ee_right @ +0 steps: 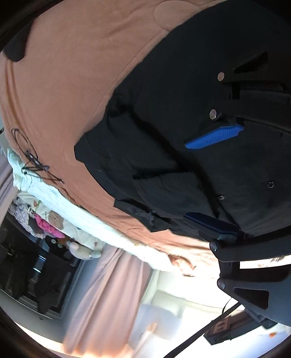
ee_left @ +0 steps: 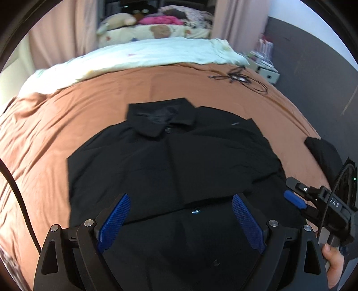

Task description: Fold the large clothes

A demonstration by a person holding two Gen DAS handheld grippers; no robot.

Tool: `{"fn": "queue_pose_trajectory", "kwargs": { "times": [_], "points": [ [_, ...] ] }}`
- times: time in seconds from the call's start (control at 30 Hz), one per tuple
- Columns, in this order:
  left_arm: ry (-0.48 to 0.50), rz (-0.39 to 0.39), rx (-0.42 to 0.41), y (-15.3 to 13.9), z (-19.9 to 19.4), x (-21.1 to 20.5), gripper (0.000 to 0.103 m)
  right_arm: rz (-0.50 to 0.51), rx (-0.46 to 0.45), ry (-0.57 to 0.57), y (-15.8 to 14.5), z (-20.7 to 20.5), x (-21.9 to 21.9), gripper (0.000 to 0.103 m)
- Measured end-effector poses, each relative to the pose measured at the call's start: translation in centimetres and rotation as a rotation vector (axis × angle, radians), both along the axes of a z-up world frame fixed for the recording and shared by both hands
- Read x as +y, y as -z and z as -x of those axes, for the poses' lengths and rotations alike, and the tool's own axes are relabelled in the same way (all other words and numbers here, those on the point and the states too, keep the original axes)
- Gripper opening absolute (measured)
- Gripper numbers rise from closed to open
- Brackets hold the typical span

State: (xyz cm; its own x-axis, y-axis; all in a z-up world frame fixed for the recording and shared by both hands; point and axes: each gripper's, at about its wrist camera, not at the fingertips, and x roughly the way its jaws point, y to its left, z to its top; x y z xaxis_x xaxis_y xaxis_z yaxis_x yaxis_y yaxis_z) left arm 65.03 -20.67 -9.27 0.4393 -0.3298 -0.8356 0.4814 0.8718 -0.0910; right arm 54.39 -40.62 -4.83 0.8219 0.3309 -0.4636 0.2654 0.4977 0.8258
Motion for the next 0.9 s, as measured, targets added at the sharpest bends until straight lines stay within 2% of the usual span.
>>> {"fn": "queue_pose_trajectory", "kwargs": {
  "times": [0.1,0.17,0.47,0.57,0.6,0.67,0.7,0.73,0.77,0.87,0.9],
  "points": [
    [0.035,0.019,0.023,1.3,-0.4,-3.1,0.093,-0.004,0.010,0.027,2.7,0.7,-0.2,0.048],
    [0.057,0.015,0.033,2.1,-0.6,-5.2,0.093,0.002,0.018,0.041,3.2,0.9,-0.7,0.046],
    [0.158,-0.019,0.103,7.7,-1.0,-13.2,0.093,0.001,0.038,0.094,3.2,1.4,-1.6,0.046],
    [0.181,-0.080,0.113,9.7,-0.8,-14.7,0.092,0.006,0.045,0.084,3.2,1.1,-1.3,0.046],
    [0.186,-0.117,0.113,10.4,-0.9,-15.0,0.090,0.005,0.045,0.080,3.1,1.0,-1.1,0.046],
    [0.187,-0.163,0.097,11.0,-0.9,-15.1,0.069,0.010,0.045,0.073,3.0,1.0,-0.7,0.046],
    [0.185,-0.181,0.086,11.1,-0.9,-14.9,0.061,0.012,0.043,0.070,2.9,1.0,-0.4,0.046],
    [0.182,-0.191,0.084,11.0,-1.0,-14.6,0.051,0.011,0.041,0.067,3.0,0.9,-0.4,0.046],
    [0.186,-0.168,0.103,10.9,-1.1,-14.1,0.045,0.010,0.040,0.068,3.0,0.9,-0.3,0.046],
    [0.180,-0.143,0.090,9.4,-1.1,-12.7,0.032,0.009,0.037,0.062,3.0,0.8,0.0,0.046],
    [0.176,-0.136,0.084,8.9,-1.1,-12.3,0.031,0.007,0.035,0.060,3.1,0.7,0.0,0.046]
  ]
}}
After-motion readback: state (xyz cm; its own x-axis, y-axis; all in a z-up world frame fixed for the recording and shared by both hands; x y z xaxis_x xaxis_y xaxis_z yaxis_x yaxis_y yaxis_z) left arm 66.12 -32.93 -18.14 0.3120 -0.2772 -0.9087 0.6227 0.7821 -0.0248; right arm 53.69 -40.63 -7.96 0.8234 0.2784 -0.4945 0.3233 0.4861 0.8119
